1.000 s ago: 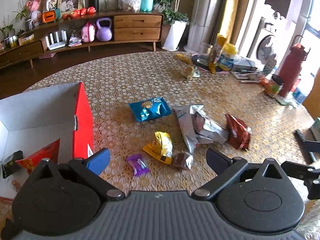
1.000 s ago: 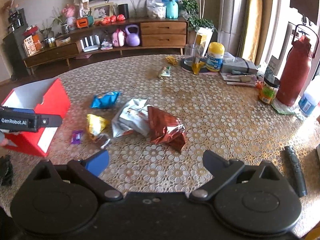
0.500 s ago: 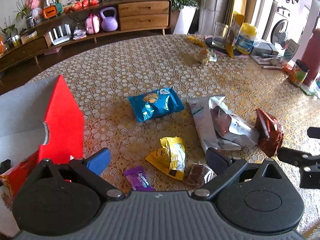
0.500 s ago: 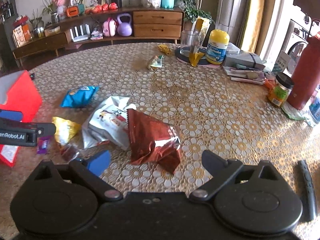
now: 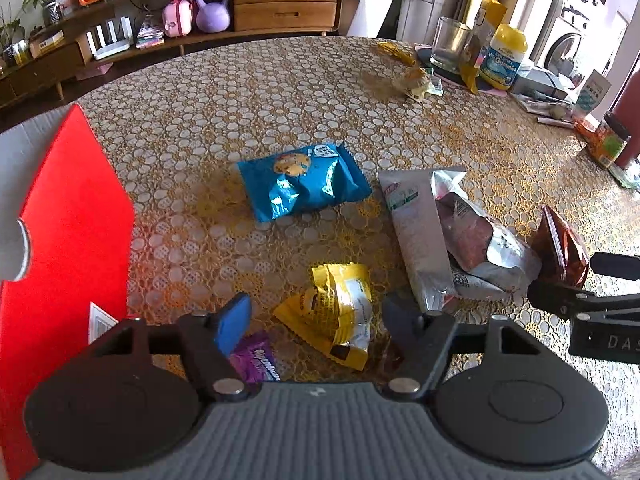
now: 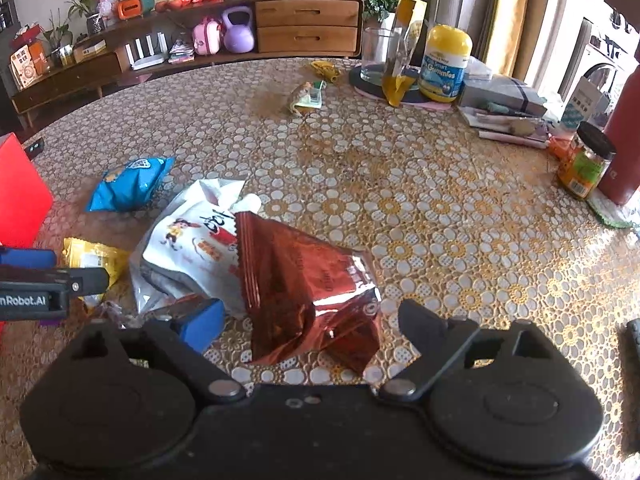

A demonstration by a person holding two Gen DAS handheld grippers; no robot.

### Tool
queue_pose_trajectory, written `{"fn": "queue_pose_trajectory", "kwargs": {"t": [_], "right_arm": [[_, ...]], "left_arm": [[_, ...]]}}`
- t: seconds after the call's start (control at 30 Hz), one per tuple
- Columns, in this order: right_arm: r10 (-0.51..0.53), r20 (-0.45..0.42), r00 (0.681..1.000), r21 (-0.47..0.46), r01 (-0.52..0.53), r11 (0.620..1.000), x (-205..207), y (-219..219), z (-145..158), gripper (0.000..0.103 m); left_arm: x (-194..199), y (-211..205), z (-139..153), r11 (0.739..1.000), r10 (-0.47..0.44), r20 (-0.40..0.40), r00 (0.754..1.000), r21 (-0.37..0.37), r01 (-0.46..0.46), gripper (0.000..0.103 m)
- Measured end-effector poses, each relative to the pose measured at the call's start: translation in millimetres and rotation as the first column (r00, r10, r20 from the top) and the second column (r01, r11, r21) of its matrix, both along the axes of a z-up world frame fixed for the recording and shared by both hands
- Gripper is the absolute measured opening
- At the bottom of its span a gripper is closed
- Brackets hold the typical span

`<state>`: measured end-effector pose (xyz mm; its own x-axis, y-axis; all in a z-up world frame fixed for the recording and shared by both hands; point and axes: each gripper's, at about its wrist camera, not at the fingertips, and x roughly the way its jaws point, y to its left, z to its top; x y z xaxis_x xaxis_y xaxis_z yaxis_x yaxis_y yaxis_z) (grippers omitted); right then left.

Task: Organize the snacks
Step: 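Grasp the yellow snack packet with the left tool while the right tool grasps the red-brown foil bag, then carry both snacks over the red box and open both tools to drop them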

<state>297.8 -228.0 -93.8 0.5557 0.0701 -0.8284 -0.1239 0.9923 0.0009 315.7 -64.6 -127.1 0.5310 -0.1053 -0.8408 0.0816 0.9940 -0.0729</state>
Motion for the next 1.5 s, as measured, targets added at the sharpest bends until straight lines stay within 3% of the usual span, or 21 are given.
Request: {"fn": "queue_pose_trajectory", "kwargs": {"t": [0.03,0.2,0.33,0.4,0.9,1.5], "right_arm": [[0.000,-0.001,1.000,-0.001,0.000,1.000,0.1,-0.1,-0.6,0.082],[0.008,0.009,1.000,-0.020,-0.008,1.000,-3.1,1.1,-1.0,0.072],[0.001,0.017,1.000,-0.015,-0.001,1.000,-6.0,-4.6,1.9,0.057],[-0.006,0.022,1.000,-0.013,0.007,1.000,-7.9,-7.4,4.0,0.055],[-0.011,0.044,0.999,0.048,0.009,0.999,-54.4,-18.5,39.1,0.051],[0.093,0.087,0.992,0.135,-0.105,0.985,-134.2,30.6,103.6,0.051]], "left_arm": [[-0.3,-0.2,-1.2,1.000,-0.004,-0.003,1.000,-0.006,0.004,0.058],[-0.7,-2.3,-4.0,1.000,-0.018,-0.007,1.000,-0.023,0.017,0.041],[-2.4,-2.1,-1.8,1.000,-0.013,0.004,1.000,-0.026,0.013,0.033],[-3.6,-0.5,-0.4,1.000,-0.012,0.010,1.000,-0.028,0.013,0.031],[-34.9,13.1,26.4,0.997,0.009,0.018,1.000,-0.078,-0.008,0.030],[-123.8,44.1,90.1,0.988,-0.011,0.084,0.996,-0.153,0.024,0.030]]}}
